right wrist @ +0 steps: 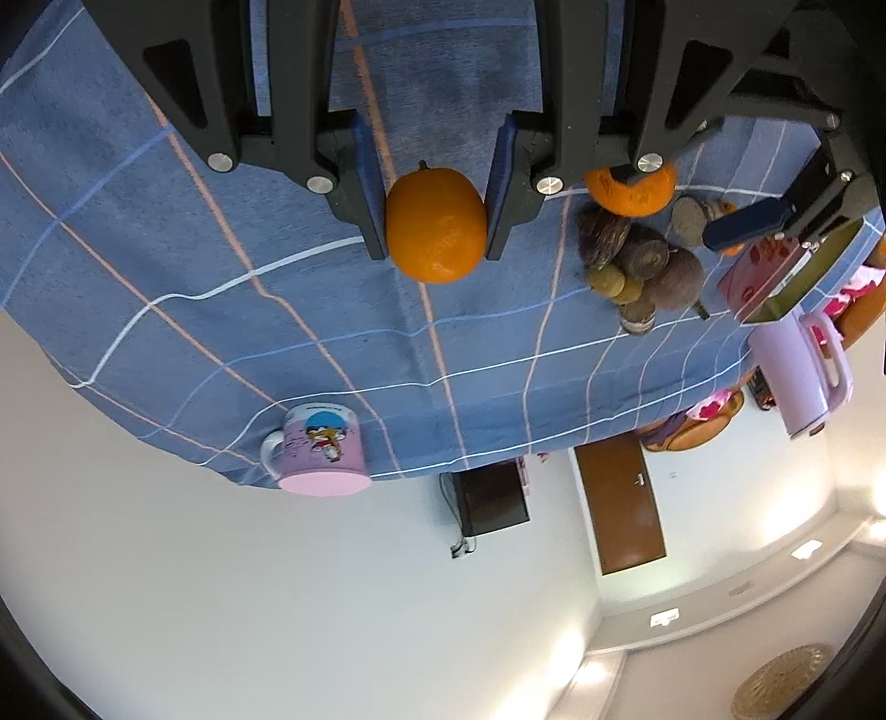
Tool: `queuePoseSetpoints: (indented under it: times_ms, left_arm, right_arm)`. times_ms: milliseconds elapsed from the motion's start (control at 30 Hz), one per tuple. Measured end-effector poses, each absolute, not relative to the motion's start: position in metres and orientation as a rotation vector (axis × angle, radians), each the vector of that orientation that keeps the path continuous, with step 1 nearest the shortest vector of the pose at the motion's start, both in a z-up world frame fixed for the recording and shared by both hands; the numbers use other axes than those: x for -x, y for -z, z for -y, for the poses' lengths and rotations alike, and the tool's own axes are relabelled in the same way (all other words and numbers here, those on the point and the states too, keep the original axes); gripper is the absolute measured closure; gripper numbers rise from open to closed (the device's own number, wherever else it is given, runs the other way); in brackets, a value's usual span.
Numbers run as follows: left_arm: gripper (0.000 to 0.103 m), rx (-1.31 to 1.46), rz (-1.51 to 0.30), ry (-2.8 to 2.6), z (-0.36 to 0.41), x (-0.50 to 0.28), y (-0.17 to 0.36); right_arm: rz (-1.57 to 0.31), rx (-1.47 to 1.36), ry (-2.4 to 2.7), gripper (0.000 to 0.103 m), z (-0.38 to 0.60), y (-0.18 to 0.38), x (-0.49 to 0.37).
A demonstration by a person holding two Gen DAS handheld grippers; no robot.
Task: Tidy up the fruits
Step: 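Grasp an orange with the right tool while the left tool grasps another orange, then lift the held oranges with both tools off the fruit pile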
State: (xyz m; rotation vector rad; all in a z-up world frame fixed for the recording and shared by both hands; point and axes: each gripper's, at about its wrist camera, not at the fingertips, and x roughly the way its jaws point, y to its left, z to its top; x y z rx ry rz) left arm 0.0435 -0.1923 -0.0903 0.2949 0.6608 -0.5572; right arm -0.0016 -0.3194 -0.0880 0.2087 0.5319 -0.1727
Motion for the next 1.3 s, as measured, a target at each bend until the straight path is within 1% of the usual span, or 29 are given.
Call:
queuePoseSetpoints:
  times_ms: [33,100,133,167,200,233,267,300,367,433,533,567,600,633,667,700,733,767,800,1033,1067,1133,1167,1200,1300]
  left_arm:
    - [0.024,-0.296,-0.66,0.561,0.193,-0.044,0.09]
    - [0.038,-0.296,-0.657,0.588,0.193,-0.042,0.09]
    - [0.041,-0.294,-0.65,0.601,0.192,-0.039,0.089]
    - [0.048,-0.293,-0.644,0.605,0.192,-0.038,0.089]
    - [0.052,-0.294,-0.64,0.61,0.192,-0.036,0.089]
    - [0.054,-0.298,-0.638,0.619,0.192,-0.035,0.089]
    - [0.059,-0.301,-0.632,0.623,0.192,-0.033,0.089]
    - [0.06,-0.304,-0.626,0.625,0.192,-0.032,0.089]
    - [0.06,-0.311,-0.621,0.628,0.191,-0.03,0.089]
    - [0.057,-0.302,-0.629,0.632,0.19,-0.032,0.089]
    - [0.056,-0.277,-0.638,0.641,0.186,-0.036,0.088]
    - [0.051,-0.277,-0.64,0.639,0.186,-0.036,0.088]
    - [0.042,-0.281,-0.642,0.641,0.186,-0.036,0.089]
    - [0.037,-0.286,-0.638,0.641,0.187,-0.035,0.088]
    - [0.029,-0.286,-0.624,0.637,0.186,-0.034,0.087]
    - [0.024,-0.287,-0.609,0.641,0.186,-0.032,0.086]
    - [0.021,-0.292,-0.598,0.653,0.186,-0.029,0.085]
    - [0.015,-0.297,-0.598,0.654,0.187,-0.029,0.084]
    - [0.014,-0.302,-0.598,0.649,0.188,-0.029,0.085]
    - [0.014,-0.284,-0.682,0.614,0.19,-0.044,0.091]
    - [0.017,-0.298,-0.691,0.611,0.193,-0.045,0.093]
    - [0.029,-0.311,-0.731,0.604,0.197,-0.05,0.097]
    - [0.043,-0.311,-0.759,0.616,0.198,-0.053,0.1]
    - [0.053,-0.309,-0.776,0.623,0.198,-0.054,0.102]
    - [0.054,-0.291,-0.79,0.632,0.196,-0.056,0.103]
  right_arm:
    - [-0.536,-0.207,0.178,0.068,0.319,0.088,0.001]
    - [-0.54,-0.197,0.177,0.068,0.318,0.088,0.0]
    - [-0.539,-0.195,0.175,0.068,0.318,0.088,0.0]
    - [-0.541,-0.196,0.172,0.068,0.318,0.088,0.0]
    - [-0.547,-0.199,0.165,0.068,0.318,0.089,-0.001]
    - [-0.55,-0.203,0.159,0.068,0.319,0.089,-0.001]
    - [-0.55,-0.206,0.156,0.068,0.319,0.089,-0.001]
    - [-0.551,-0.207,0.154,0.068,0.319,0.089,-0.001]
    - [-0.555,-0.199,0.151,0.068,0.318,0.089,-0.001]
    - [-0.554,-0.193,0.156,0.068,0.317,0.089,-0.001]
    - [-0.548,-0.193,0.158,0.068,0.316,0.089,-0.001]
    - [-0.545,-0.194,0.159,0.068,0.316,0.089,0.0]
    - [-0.542,-0.198,0.16,0.068,0.317,0.089,0.0]
    - [-0.538,-0.201,0.16,0.068,0.317,0.089,0.001]
    - [-0.535,-0.202,0.158,0.068,0.317,0.089,0.001]
    - [-0.532,-0.203,0.156,0.068,0.318,0.089,0.002]
    - [-0.531,-0.204,0.156,0.068,0.318,0.089,0.002]
    - [-0.529,-0.204,0.154,0.068,0.318,0.089,0.002]
    - [-0.527,-0.205,0.153,0.068,0.318,0.089,0.002]
    - [-0.521,-0.211,0.146,0.068,0.319,0.089,0.004]
    - [-0.521,-0.211,0.145,0.068,0.319,0.089,0.004]
    - [-0.522,-0.209,0.143,0.068,0.318,0.089,0.003]
    - [-0.522,-0.209,0.142,0.068,0.318,0.089,0.003]
    - [-0.524,-0.208,0.14,0.068,0.318,0.089,0.003]
    - [-0.529,-0.205,0.135,0.068,0.317,0.089,0.002]
